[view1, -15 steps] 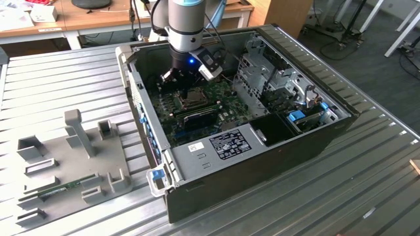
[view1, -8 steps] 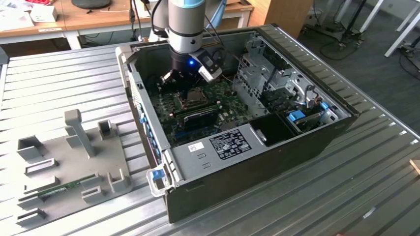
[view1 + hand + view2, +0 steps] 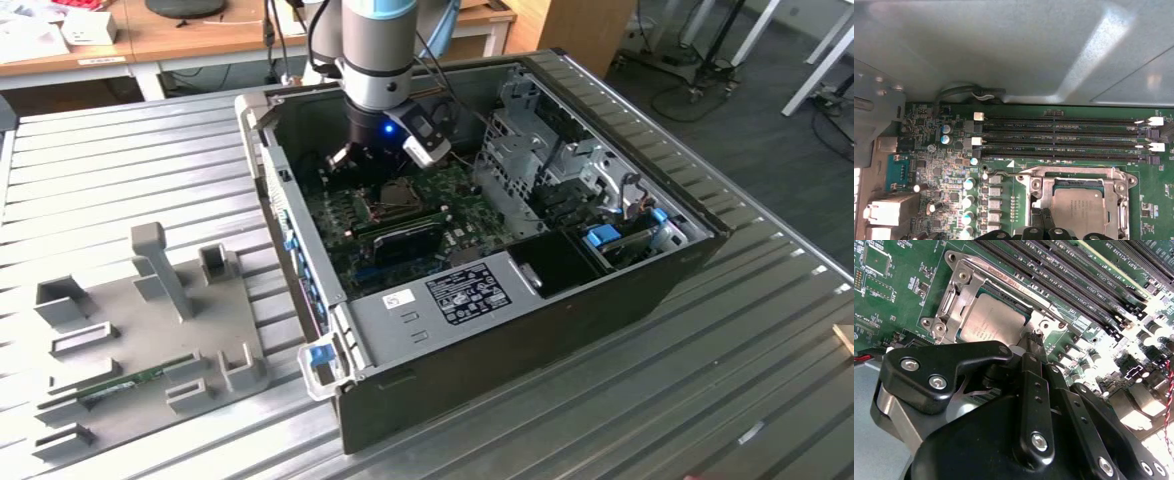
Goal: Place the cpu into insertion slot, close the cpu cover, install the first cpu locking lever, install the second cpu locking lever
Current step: 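Close the cpu cover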
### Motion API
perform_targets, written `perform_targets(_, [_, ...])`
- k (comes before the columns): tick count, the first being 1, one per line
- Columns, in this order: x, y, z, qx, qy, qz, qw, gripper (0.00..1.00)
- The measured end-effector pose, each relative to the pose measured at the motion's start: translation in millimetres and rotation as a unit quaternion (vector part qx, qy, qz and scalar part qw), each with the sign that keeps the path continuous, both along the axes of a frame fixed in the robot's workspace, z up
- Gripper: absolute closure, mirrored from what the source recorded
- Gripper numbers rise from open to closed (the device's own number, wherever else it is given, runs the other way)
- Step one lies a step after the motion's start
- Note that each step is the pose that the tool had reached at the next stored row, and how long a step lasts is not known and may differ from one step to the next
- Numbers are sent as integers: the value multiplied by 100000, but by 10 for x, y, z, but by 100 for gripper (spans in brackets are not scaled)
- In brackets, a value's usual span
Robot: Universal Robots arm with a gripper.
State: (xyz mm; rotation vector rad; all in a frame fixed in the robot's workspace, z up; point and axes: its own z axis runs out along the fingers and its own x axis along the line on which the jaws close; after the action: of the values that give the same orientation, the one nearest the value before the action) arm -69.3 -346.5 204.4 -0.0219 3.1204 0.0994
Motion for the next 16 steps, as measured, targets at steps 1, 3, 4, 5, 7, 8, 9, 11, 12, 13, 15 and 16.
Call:
perform_targets(1, [0,0,-1,-2,1,-20,100000,90])
perform_targets(3, [-1,4,-3,15,-12,-65,100000,90])
perform_targets(4, [-2,7,-4,17,-15,-89,100000,90])
perform_targets(5, [-3,12,-5,14,-14,-118,100000,90])
perform_targets(7, [-4,14,-5,6,-5,-183,100000,90])
perform_targets(8, [-4,14,-5,1,-2,-242,100000,90])
perform_targets(9, [-4,15,-7,3,-2,-299,100000,90])
perform_targets(11, [-4,16,-17,21,-14,-364,99999,90])
perform_targets(12, [-4,16,-23,11,-9,-399,99999,90])
perform_targets(13, [-4,15,-27,9,-7,-428,99999,90])
perform_targets(15, [-4,15,-29,-1,-2,-444,99999,90])
perform_targets(16, [-4,15,-29,-2,-1,-447,99999,90])
